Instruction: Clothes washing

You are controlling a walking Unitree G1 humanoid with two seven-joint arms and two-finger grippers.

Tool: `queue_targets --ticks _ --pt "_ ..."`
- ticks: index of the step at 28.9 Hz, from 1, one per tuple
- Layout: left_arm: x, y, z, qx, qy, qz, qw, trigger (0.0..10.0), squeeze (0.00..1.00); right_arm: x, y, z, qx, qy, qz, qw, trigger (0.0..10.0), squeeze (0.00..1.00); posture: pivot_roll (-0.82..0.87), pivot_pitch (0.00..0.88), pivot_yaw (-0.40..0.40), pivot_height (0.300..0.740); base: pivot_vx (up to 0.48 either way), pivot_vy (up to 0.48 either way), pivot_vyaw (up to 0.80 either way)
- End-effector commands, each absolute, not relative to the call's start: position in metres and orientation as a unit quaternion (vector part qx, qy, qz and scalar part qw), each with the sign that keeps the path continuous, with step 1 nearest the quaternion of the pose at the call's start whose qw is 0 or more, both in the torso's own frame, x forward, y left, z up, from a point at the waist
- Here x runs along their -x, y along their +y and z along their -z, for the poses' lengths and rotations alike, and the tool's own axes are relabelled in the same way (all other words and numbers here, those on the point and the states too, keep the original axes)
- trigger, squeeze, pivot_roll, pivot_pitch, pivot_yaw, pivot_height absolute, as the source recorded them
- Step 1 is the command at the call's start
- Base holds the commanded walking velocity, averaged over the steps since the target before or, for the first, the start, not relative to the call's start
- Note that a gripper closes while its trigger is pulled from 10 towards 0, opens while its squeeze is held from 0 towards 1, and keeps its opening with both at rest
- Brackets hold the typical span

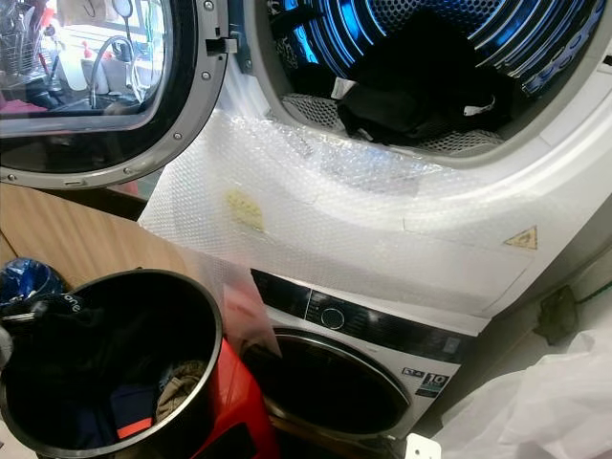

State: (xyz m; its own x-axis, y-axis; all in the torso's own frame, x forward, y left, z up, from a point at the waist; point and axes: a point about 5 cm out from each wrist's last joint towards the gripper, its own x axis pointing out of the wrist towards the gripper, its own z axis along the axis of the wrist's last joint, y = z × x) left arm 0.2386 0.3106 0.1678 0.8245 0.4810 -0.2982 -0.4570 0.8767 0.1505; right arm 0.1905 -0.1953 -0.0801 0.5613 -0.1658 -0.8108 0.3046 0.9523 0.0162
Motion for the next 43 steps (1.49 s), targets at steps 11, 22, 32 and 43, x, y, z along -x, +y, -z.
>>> queue_targets --ticks 11,22,32,43 --pt "-0.238 0.309 -0.143 -0.031 0.206 -0.280 0.937 10.0 0.00 -0.195 -0.199 0.077 -0.065 0.446 0.133 0.883 10.0 0.00 0.09 0.070 -0.065 0.740 0.000 0.000 0.00" --pt "-0.235 0.308 -0.123 -0.062 0.236 -0.292 0.925 10.0 0.00 -0.193 -0.201 0.078 -0.063 0.446 0.137 0.882 10.0 0.00 0.07 0.094 -0.067 0.740 0.000 0.000 0.00" --pt "-0.242 0.299 -0.114 -0.069 0.235 -0.279 0.928 10.0 0.00 -0.192 -0.202 0.078 -0.058 0.447 0.137 0.882 10.0 0.00 0.06 0.086 -0.068 0.740 0.000 0.000 0.00" --pt "-0.248 0.288 -0.105 -0.011 0.231 -0.260 0.938 0.0 0.00 -0.193 -0.206 0.077 -0.048 0.447 0.133 0.883 10.0 0.00 0.06 0.060 -0.077 0.740 0.000 0.000 0.00"
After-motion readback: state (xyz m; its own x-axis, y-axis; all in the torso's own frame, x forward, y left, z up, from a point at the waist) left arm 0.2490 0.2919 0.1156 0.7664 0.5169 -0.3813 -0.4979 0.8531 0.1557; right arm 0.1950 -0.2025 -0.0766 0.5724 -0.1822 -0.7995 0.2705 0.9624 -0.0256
